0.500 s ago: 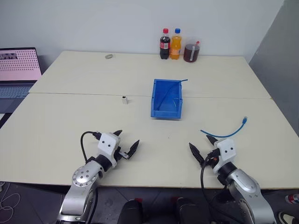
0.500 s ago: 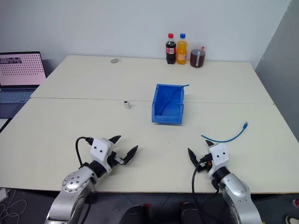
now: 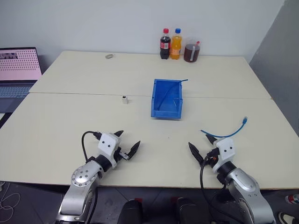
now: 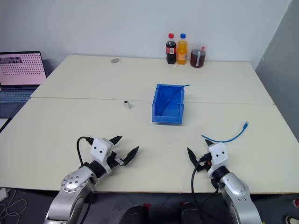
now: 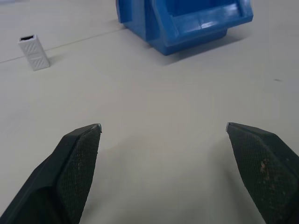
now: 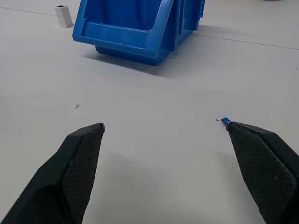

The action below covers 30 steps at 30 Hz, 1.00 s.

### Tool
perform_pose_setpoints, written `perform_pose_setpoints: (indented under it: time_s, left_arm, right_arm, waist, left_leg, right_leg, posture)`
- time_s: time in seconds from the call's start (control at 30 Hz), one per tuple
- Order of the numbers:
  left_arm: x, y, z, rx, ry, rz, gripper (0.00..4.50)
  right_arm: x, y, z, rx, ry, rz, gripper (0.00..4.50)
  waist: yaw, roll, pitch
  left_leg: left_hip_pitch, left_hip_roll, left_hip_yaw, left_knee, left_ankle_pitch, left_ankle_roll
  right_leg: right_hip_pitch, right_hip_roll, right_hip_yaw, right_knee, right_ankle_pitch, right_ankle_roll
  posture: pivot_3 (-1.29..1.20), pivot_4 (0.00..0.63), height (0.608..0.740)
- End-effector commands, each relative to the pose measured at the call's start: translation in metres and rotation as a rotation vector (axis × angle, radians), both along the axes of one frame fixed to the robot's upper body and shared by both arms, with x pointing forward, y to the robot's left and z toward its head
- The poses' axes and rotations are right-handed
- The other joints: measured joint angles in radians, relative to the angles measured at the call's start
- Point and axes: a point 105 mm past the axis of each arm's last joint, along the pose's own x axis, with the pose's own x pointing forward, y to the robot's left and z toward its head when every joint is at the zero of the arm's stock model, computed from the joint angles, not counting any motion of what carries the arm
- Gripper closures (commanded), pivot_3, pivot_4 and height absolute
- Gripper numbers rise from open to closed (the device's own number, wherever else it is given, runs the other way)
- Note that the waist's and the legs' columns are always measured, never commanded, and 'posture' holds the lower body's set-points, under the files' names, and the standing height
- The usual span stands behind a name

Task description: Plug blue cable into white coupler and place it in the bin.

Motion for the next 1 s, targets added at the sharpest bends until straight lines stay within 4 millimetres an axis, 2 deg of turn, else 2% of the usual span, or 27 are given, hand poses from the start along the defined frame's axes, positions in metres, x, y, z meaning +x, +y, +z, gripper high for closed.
perform_pose_setpoints:
  time_s: [0.03, 0.3, 0.43, 0.53, 0.7, 0.77, 0.87, 1.0]
  left_arm:
    - [-0.003, 0.001, 0.015, -0.031, -0.049, -0.056, 0.0]
    - [-0.011, 0.002, 0.027, -0.11, -0.013, -0.205, 0.0]
    - [-0.013, -0.007, 0.034, -0.127, 0.025, -0.323, 0.0]
    - [-0.007, -0.014, 0.044, -0.108, 0.011, -0.383, 0.0]
    - [-0.001, -0.036, 0.061, -0.038, -0.006, -0.544, 0.0]
    - [-0.007, -0.051, 0.066, 0.0, 0.044, -0.704, 0.0]
    - [-0.012, -0.06, 0.068, 0.053, 0.075, -0.823, 0.0]
    - [-0.012, -0.066, 0.07, 0.09, 0.068, -0.883, 0.0]
  right_arm:
    - [0.001, 0.001, 0.012, -0.006, -0.048, 0.004, 0.05]
    - [0.002, 0.001, 0.02, -0.01, -0.067, -0.001, 0.05]
    - [0.005, -0.003, 0.032, -0.007, -0.116, -0.038, 0.05]
    - [0.007, -0.01, 0.042, -0.016, -0.15, -0.094, 0.05]
    - [0.004, -0.048, 0.05, -0.038, -0.17, -0.329, 0.05]
    - [0.001, -0.075, 0.043, -0.042, -0.104, -0.495, 0.05]
    - [0.006, -0.103, 0.031, -0.022, 0.019, -0.691, 0.05]
    - [0.024, -0.121, 0.021, 0.069, 0.148, -0.795, 0.05]
  waist:
    - [0.0, 0.0, 0.0]
    - [-0.001, 0.0, 0.0]
    - [-0.001, 0.0, 0.0]
    - [0.0, 0.0, 0.0]
    - [0.008, 0.0, 0.0]
    - [0.003, 0.0, -0.001]
    - [0.006, 0.0, -0.001]
    - [-0.01, 0.0, -0.001]
  left_leg:
    - [0.0, 0.0, 0.0, 0.0, 0.0, 0.0]
    - [0.0, 0.0, -0.001, 0.0, 0.0, 0.0]
    - [0.0, 0.0, -0.002, 0.0, 0.0, 0.0]
    - [-0.001, 0.0, -0.002, 0.001, 0.0, 0.0]
    - [-0.002, -0.001, -0.006, 0.001, 0.0, 0.0]
    - [-0.002, -0.001, -0.006, 0.001, 0.0, 0.0]
    - [-0.003, -0.001, -0.008, 0.001, 0.0, 0.0]
    - [-0.002, -0.001, -0.009, 0.002, 0.0, 0.0]
  right_leg:
    - [0.0, 0.0, 0.0, 0.0, 0.0, 0.0]
    - [0.0, 0.0, -0.001, 0.0, 0.0, 0.0]
    - [0.0, 0.0, -0.001, 0.0, 0.0, 0.0]
    - [0.0, 0.0, -0.002, 0.001, 0.0, 0.0]
    - [0.001, 0.0, -0.004, 0.0, 0.0, -0.001]
    - [0.001, 0.0, -0.005, 0.0, 0.001, -0.003]
    - [0.0, 0.001, -0.007, 0.002, 0.001, -0.006]
    - [0.0, 0.001, -0.006, 0.005, 0.001, -0.006]
  posture:
    - [0.0, 0.15, 0.74]
    - [0.0, 0.15, 0.74]
    - [0.0, 0.15, 0.74]
    - [0.0, 0.15, 0.74]
    - [0.0, 0.15, 0.74]
    - [0.0, 0.15, 0.74]
    - [0.0, 0.15, 0.74]
    - [0.0, 0.15, 0.74]
